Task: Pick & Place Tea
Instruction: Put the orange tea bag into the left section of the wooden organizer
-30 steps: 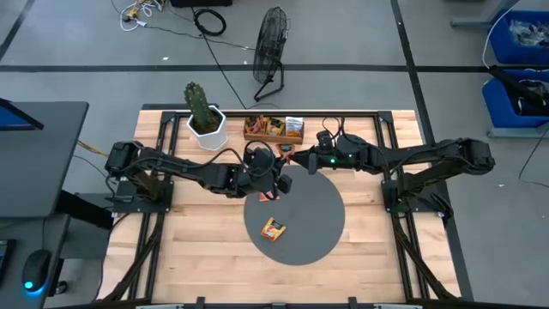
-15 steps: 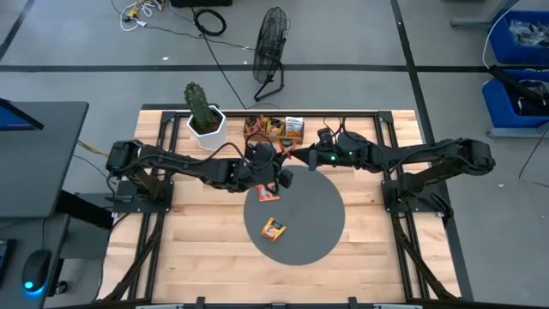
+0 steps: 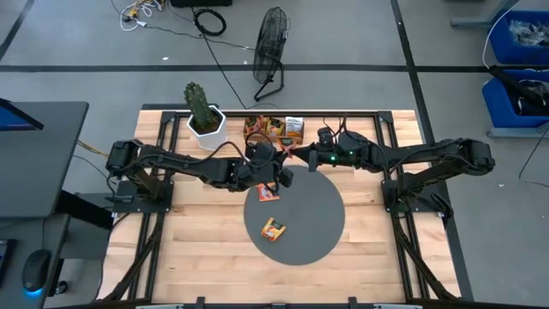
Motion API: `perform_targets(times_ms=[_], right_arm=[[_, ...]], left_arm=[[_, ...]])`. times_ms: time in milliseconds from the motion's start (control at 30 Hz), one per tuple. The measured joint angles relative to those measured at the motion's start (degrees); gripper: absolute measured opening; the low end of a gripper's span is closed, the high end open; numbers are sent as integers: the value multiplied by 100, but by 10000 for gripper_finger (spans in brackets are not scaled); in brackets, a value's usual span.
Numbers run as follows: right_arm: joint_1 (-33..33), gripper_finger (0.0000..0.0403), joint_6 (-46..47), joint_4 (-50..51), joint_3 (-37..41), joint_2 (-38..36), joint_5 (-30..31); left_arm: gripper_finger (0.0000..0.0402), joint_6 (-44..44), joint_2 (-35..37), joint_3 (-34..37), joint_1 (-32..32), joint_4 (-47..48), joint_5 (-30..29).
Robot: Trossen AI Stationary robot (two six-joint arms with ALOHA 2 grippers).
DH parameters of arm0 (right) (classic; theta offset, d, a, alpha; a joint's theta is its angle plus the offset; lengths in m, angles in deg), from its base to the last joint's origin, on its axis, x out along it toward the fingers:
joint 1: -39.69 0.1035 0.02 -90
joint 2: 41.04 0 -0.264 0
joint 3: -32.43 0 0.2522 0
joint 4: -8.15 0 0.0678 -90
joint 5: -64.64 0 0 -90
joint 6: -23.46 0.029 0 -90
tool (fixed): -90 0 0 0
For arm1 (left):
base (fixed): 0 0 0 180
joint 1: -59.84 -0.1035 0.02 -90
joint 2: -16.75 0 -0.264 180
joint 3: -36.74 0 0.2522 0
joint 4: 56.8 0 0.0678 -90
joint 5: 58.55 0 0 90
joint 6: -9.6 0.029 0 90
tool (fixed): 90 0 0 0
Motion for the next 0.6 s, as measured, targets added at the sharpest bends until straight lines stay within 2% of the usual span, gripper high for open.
perform_targets(times_ms=[400, 600], right_arm=[[3, 0, -497, 182, 0, -201, -122], [-8, 0, -870, 658, -8, -337, -595]], left_arm=[[89, 906, 207, -7, 198, 198, 68], [116, 1503, 673, -4, 256, 260, 119]])
